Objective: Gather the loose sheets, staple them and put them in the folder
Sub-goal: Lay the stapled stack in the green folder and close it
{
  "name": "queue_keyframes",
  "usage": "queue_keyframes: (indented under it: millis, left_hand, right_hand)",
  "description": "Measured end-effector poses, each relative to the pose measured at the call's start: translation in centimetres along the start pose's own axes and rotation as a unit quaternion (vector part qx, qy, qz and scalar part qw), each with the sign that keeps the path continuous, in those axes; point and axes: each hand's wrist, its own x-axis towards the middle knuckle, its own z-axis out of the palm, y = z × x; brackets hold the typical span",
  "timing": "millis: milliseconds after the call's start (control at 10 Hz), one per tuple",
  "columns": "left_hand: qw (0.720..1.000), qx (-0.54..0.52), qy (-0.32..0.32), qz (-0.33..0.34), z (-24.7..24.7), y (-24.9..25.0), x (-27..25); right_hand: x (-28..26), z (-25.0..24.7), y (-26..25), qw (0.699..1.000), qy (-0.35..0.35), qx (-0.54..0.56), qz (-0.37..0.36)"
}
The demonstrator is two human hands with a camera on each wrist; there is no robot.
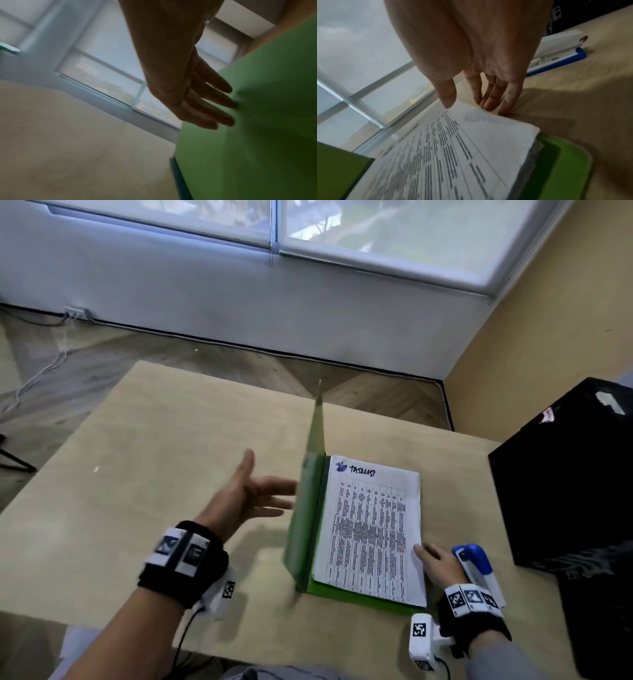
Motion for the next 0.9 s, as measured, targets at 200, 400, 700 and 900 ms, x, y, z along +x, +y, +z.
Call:
queue_keyframes:
  millis: [200,400,700,900]
  left_hand:
    - [0.971,0.206,-0.118,-0.042,8.4,-4.8,5.7]
    - [0.79,0.601,-0.118,-0.029,11.3,-9.7,9.8]
    - [0.772,0.626,-0.099,-0.041,11.9,-9.1,10.3]
    - [0.786,0.6,-0.098,-0.114,12.5,-8.9,10.3]
  right_hand:
    - [-0.3,-2.4,-0.8,0.965,-0.046,0.245,0.083]
    - [-1.1,-4.2,-1.2,0.978,-0.152,0.142,0.036]
    - [-0.9,-2.3,-0.9,0.952,-0.088,-0.262,-0.13]
    - [1.2,-4.6,-2.6,0.939,-0.04,-0.275,-0.203]
